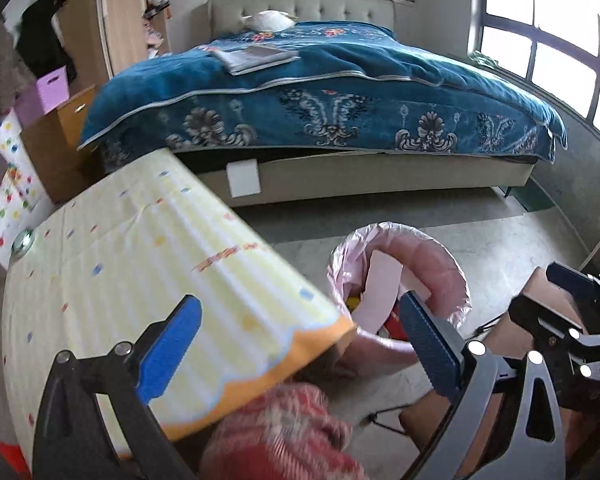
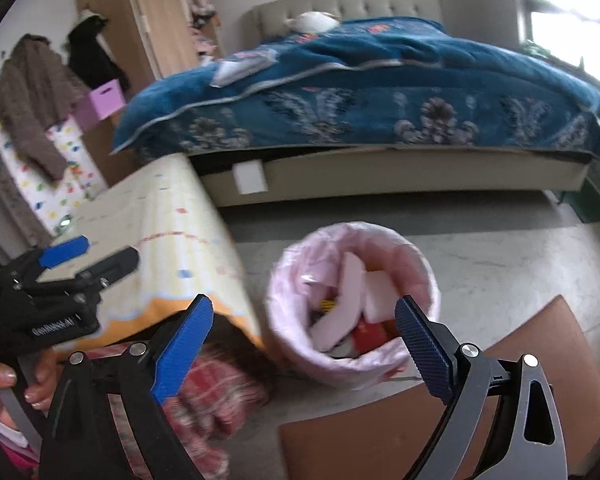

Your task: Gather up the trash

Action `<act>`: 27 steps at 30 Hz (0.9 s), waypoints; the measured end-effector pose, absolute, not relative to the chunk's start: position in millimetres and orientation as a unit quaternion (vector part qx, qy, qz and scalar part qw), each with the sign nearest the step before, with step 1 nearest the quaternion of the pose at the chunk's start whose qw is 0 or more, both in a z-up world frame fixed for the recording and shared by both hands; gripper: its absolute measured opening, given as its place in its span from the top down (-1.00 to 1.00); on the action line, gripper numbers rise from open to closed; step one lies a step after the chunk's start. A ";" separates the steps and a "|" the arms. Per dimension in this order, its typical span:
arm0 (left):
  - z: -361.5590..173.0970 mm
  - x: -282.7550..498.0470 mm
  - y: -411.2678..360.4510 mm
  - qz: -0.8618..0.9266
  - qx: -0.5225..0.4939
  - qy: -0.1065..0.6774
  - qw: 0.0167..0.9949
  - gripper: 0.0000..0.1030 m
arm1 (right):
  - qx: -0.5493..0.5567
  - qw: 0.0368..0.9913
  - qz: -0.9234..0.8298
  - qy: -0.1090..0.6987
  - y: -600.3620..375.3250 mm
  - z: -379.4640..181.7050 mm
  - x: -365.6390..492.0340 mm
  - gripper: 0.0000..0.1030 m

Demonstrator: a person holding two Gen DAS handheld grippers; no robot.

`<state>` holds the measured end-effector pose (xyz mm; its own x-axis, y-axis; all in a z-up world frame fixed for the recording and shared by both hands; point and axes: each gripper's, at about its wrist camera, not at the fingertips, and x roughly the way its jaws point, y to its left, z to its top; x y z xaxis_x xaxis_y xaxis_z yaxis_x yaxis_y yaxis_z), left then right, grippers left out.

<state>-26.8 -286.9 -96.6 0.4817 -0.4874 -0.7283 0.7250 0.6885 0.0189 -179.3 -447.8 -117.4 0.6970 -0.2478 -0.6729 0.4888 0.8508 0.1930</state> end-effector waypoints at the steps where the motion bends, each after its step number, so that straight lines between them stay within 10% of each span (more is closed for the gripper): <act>1: -92.2 -28.6 -276.2 -0.352 0.159 0.363 0.848 -0.87 | 0.169 0.906 -0.202 0.332 -437.6 -111.1 -177.5 -0.81; 27: -39.0 -21.8 -29.2 -0.061 0.063 0.353 0.931 -0.87 | 0.026 0.960 -0.013 0.278 -252.0 -20.8 -135.7 -0.88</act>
